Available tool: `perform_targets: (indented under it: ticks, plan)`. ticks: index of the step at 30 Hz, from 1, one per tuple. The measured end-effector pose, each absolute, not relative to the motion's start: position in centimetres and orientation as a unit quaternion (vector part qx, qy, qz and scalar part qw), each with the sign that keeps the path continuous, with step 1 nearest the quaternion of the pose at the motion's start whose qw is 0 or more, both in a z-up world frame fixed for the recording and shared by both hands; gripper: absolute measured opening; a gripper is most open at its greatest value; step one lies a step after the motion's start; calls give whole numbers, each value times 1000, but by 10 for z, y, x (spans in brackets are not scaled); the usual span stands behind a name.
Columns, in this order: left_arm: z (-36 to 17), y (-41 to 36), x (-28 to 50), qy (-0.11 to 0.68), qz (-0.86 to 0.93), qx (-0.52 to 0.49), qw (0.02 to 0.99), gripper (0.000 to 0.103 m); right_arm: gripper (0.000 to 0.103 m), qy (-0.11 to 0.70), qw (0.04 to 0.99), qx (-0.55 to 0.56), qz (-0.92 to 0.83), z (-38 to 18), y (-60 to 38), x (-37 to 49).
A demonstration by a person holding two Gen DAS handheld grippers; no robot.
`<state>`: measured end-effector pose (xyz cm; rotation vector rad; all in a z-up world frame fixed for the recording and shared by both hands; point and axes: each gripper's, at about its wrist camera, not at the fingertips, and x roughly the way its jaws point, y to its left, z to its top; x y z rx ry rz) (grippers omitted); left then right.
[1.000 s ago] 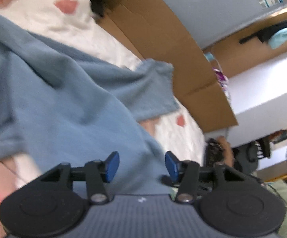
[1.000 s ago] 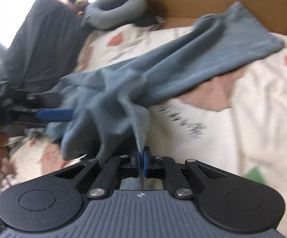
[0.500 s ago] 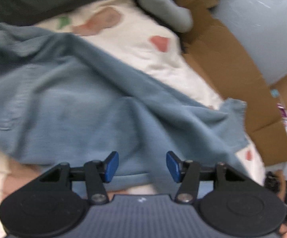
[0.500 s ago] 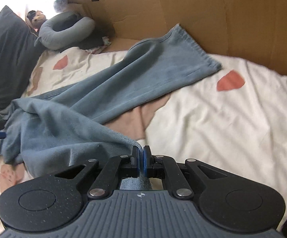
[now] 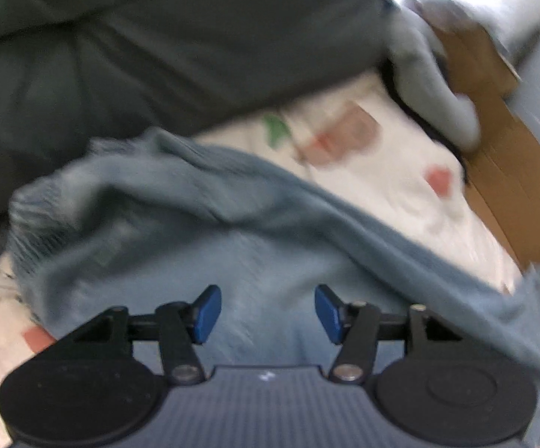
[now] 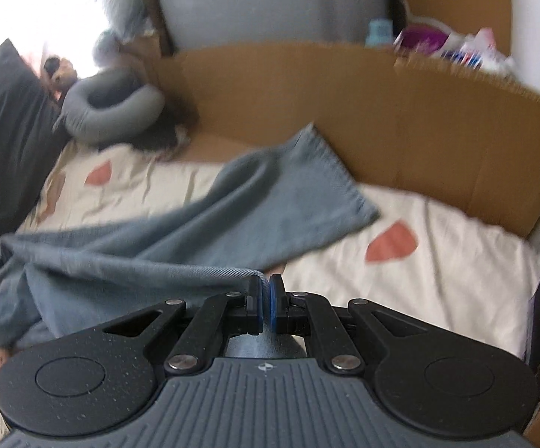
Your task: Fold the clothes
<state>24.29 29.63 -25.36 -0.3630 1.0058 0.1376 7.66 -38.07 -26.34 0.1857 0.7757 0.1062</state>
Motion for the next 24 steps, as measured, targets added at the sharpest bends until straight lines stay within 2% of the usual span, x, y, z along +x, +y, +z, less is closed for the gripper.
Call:
perform_targets:
  ticks: [4, 10, 17, 21, 24]
  plan:
    - [-238, 326, 263, 462, 108, -185, 860, 59, 0, 345, 934, 92, -5, -246, -401, 81]
    - [-235, 353, 286, 459, 151, -181, 857, 65, 0, 339, 934, 112, -29, -242, -435, 84]
    - [-250, 375, 295, 455, 199, -262, 827, 72, 0, 368, 923, 108, -10, -266, -420, 85]
    - [-264, 385, 283, 424, 249, -355, 795, 72, 1, 389, 916, 92, 8, -284, -410, 93]
    - [-271, 388, 280, 404, 270, -376, 789, 69, 4, 402, 912, 81, 25, -296, -404, 103]
